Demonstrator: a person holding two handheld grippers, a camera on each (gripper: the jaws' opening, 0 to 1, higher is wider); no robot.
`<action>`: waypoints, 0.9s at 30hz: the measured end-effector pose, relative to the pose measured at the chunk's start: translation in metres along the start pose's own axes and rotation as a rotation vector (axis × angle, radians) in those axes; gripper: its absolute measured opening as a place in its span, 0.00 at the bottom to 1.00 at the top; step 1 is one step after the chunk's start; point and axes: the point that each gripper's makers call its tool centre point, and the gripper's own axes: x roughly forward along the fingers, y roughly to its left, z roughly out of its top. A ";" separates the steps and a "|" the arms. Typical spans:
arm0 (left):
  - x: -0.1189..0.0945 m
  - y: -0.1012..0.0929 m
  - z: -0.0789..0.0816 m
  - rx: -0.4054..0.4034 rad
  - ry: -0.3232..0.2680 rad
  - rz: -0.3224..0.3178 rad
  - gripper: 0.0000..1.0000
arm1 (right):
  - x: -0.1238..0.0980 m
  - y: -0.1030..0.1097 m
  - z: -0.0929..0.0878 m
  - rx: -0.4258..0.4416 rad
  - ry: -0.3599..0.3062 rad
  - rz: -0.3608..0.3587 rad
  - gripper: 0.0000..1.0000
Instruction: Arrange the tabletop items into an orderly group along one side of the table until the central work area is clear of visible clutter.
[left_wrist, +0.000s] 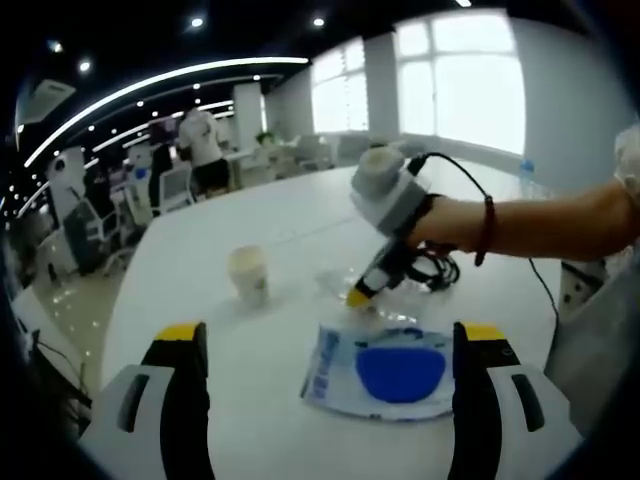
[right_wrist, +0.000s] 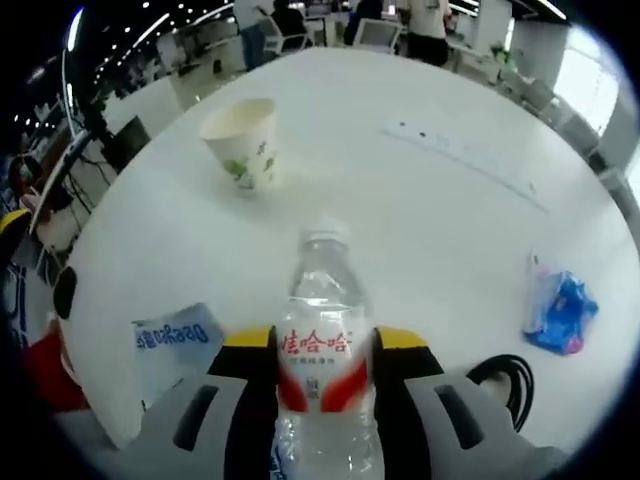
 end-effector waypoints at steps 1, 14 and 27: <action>0.000 0.000 0.000 0.000 -0.002 0.001 0.99 | -0.001 0.000 0.003 -0.002 -0.021 0.002 0.36; 0.000 -0.001 0.005 -0.005 -0.024 -0.001 0.99 | -0.036 0.002 0.036 -0.004 -0.202 0.034 0.35; -0.002 -0.005 0.025 -0.053 -0.141 -0.018 0.99 | -0.089 0.026 0.073 -0.058 -0.447 0.137 0.35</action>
